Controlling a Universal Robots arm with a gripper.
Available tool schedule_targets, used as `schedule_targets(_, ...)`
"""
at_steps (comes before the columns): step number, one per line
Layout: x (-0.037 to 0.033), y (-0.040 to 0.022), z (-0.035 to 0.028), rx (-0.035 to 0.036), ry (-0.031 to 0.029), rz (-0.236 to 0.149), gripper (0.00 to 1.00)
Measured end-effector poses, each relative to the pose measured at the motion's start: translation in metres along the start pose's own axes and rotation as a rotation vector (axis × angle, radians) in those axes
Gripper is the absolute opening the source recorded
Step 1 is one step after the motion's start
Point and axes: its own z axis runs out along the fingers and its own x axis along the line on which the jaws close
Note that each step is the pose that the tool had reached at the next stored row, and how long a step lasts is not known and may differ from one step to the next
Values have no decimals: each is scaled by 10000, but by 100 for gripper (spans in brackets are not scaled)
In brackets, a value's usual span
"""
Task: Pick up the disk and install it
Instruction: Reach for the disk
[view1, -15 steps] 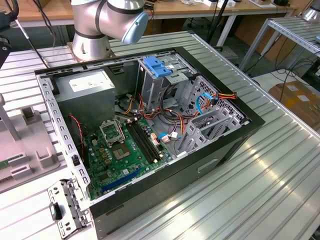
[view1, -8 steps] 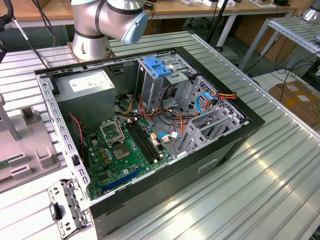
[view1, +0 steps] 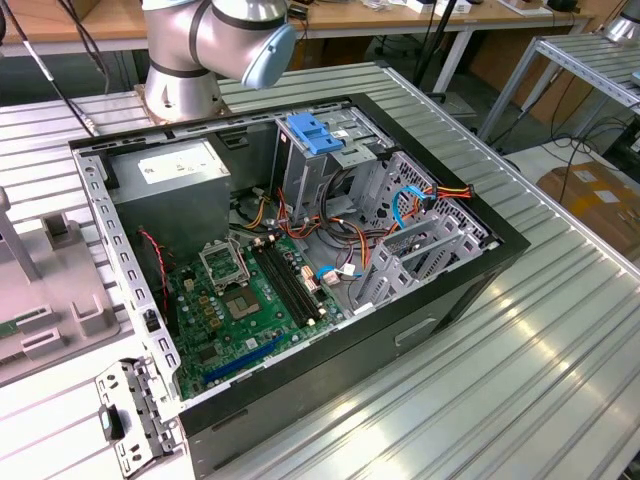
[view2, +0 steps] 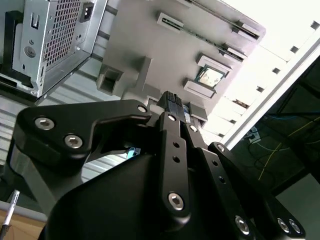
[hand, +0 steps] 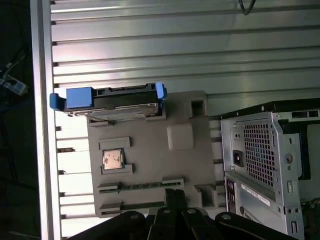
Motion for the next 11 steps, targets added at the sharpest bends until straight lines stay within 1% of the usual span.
schedule_targets(1,94,72,43,-2,-3,-1,11)
schedule_targets(2,199,151,59,-1,-1,-1,11)
schedule_targets(3,293,172,70,0,-1,0,11)
schedule_targets(11,378,184,93,-1,-1,0,11)
